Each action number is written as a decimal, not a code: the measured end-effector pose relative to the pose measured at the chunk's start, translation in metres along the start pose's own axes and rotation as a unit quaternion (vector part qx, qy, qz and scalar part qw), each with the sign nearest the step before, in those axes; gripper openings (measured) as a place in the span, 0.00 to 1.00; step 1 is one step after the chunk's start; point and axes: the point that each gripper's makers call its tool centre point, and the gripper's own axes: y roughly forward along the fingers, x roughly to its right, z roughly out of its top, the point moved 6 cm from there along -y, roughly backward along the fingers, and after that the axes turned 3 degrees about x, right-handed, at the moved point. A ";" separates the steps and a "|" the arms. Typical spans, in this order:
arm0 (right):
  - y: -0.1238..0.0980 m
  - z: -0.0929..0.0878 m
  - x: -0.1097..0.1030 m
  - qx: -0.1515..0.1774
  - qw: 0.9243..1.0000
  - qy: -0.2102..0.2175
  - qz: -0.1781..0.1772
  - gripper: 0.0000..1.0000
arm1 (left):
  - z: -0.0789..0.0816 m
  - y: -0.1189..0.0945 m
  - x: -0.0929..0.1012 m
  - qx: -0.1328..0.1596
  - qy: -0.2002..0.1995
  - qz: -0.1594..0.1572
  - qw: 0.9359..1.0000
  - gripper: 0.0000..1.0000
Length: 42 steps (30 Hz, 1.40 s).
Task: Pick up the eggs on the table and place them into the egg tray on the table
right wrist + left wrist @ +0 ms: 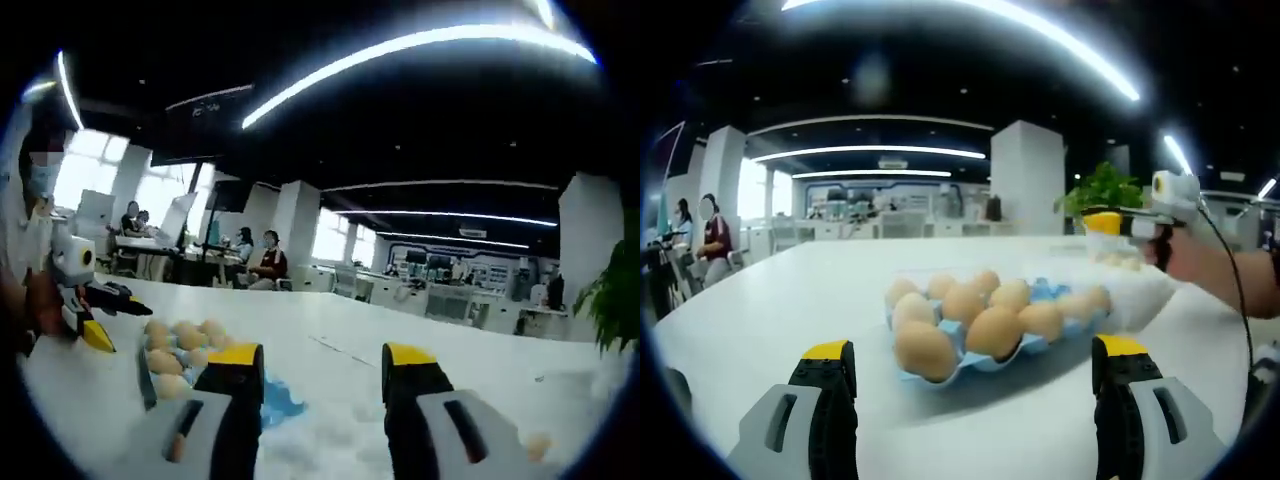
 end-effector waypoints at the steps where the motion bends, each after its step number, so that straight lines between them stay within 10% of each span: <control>1: -0.005 -0.004 0.010 -0.009 1.000 -0.006 -0.011 0.55 | 0.000 0.000 0.000 0.000 0.000 0.000 1.000 1.00; 5: -0.045 -0.024 0.057 -0.055 0.994 -0.027 -0.093 0.64 | -0.001 -0.001 0.002 -0.001 0.000 0.002 1.000 1.00; 12: -0.083 -0.057 0.094 -0.093 0.987 0.016 -0.129 0.84 | -0.002 -0.001 0.002 -0.009 0.004 0.008 1.000 1.00; 19: -0.093 -0.079 0.094 -0.065 0.987 0.063 -0.135 0.68 | -0.003 -0.001 0.000 -0.014 0.003 0.012 1.000 1.00; 20: -0.092 -0.084 0.092 -0.126 0.983 0.052 -0.122 0.67 | -0.004 0.000 0.000 -0.016 0.003 0.014 1.000 1.00; 22: -0.089 -0.076 0.092 -0.070 0.989 0.025 -0.124 0.63 | -0.004 0.000 -0.001 -0.016 0.004 0.014 1.000 1.00; 31: -0.089 -0.081 0.078 -0.090 0.989 0.074 -0.094 0.38 | -0.003 -0.002 -0.005 -0.013 -0.009 0.022 1.000 1.00; 36: -0.078 -0.081 0.069 -0.193 0.979 0.063 -0.020 0.30 | -0.004 0.000 -0.007 -0.019 -0.003 0.021 1.000 1.00; 42: -0.069 -0.085 0.077 -0.206 0.972 0.113 -0.022 0.32 | -0.004 -0.003 -0.006 -0.017 -0.003 0.023 1.000 1.00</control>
